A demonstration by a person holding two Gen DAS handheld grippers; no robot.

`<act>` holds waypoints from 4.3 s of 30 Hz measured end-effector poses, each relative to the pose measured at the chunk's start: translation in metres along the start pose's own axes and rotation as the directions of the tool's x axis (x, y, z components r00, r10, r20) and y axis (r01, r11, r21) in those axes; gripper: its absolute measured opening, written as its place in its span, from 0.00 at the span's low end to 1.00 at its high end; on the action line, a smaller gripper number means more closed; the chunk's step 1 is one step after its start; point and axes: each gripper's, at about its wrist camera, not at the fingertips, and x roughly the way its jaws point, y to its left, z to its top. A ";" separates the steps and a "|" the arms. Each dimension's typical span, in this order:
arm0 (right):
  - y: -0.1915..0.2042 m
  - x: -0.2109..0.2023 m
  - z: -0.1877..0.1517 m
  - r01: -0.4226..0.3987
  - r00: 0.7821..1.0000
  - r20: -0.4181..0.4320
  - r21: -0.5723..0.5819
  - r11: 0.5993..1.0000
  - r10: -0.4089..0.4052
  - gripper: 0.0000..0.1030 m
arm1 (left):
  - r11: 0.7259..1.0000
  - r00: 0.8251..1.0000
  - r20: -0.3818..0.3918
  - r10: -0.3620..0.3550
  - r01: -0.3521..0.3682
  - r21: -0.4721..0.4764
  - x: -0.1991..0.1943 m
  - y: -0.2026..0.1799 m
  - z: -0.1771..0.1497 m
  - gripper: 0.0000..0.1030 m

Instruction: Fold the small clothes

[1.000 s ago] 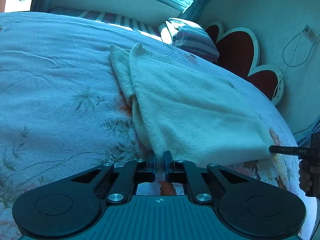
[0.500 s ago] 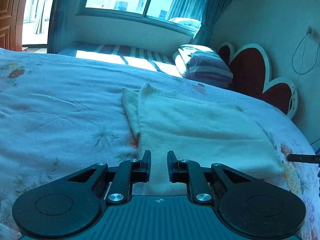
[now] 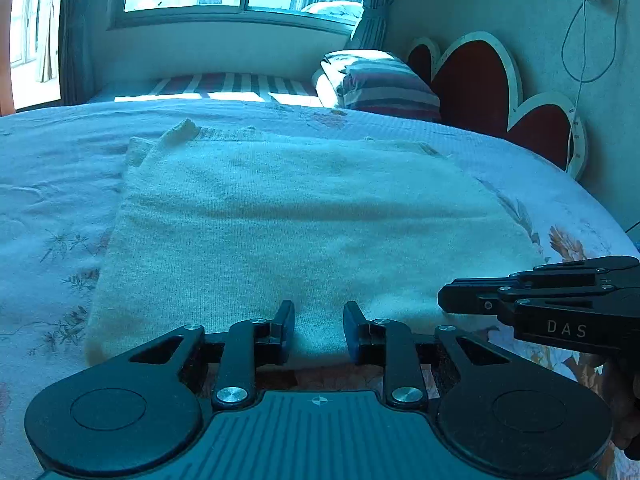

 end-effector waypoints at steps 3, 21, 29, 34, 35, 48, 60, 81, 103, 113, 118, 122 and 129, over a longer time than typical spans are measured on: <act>0.008 -0.013 0.006 -0.019 0.997 0.068 -0.011 1.000 0.020 0.13 | 1.000 0.999 0.015 -0.028 0.028 0.006 -0.001 -0.010 0.003 0.25; -0.008 -0.011 -0.007 -0.003 1.000 0.019 0.025 1.000 0.003 0.12 | 0.999 1.000 0.029 0.004 -0.005 0.040 -0.004 -0.018 -0.012 0.26; -0.031 -0.029 -0.010 0.054 0.998 0.036 0.077 0.996 -0.057 0.17 | 0.996 0.998 0.055 0.022 -0.017 -0.083 -0.014 0.017 -0.007 0.26; -0.034 -0.015 -0.010 0.105 0.994 -0.011 0.073 0.992 -0.104 0.16 | 0.989 0.998 0.001 0.056 -0.056 -0.137 -0.001 0.042 -0.011 0.26; -0.035 -0.008 -0.014 0.112 0.994 -0.017 0.069 0.991 -0.111 0.15 | 0.988 0.998 0.001 0.060 -0.059 -0.143 -0.006 0.043 -0.009 0.26; 0.030 -0.002 0.007 0.015 0.998 0.055 0.004 1.000 -0.016 0.16 | 0.986 0.991 -0.017 0.136 -0.137 -0.098 -0.019 0.055 -0.018 0.26; 0.006 0.009 -0.012 0.065 0.998 -0.007 0.008 0.998 -0.065 0.16 | 0.981 0.984 -0.024 0.174 -0.176 -0.083 -0.019 0.052 -0.018 0.27; -0.004 0.002 -0.015 0.077 0.996 0.036 0.027 0.997 -0.078 0.18 | 0.981 0.986 -0.042 0.162 -0.157 0.117 0.027 -0.057 -0.005 0.58; -0.009 -0.008 -0.018 0.173 0.985 0.007 -0.003 0.985 -0.173 0.29 | 0.968 0.970 -0.034 0.242 -0.239 0.076 0.009 -0.031 -0.004 0.61; -0.037 -0.037 -0.005 0.138 0.980 0.132 0.086 0.987 -0.149 0.30 | 0.948 0.946 -0.067 0.316 -0.318 -0.028 -0.004 0.043 -0.002 0.61; -0.041 -0.005 -0.010 0.169 0.985 0.033 0.009 0.986 -0.169 0.29 | 0.948 0.949 -0.089 0.303 -0.310 -0.073 0.000 0.057 -0.002 0.70; -0.046 -0.022 -0.005 0.159 0.982 0.096 0.019 0.987 -0.160 0.30 | 0.943 0.946 -0.046 0.322 -0.325 -0.071 -0.011 0.072 -0.002 0.69; -0.011 -0.015 0.005 0.095 0.987 0.131 -0.034 0.995 -0.089 0.31 | 0.963 0.964 -0.026 0.265 -0.266 -0.031 -0.001 0.076 0.003 0.69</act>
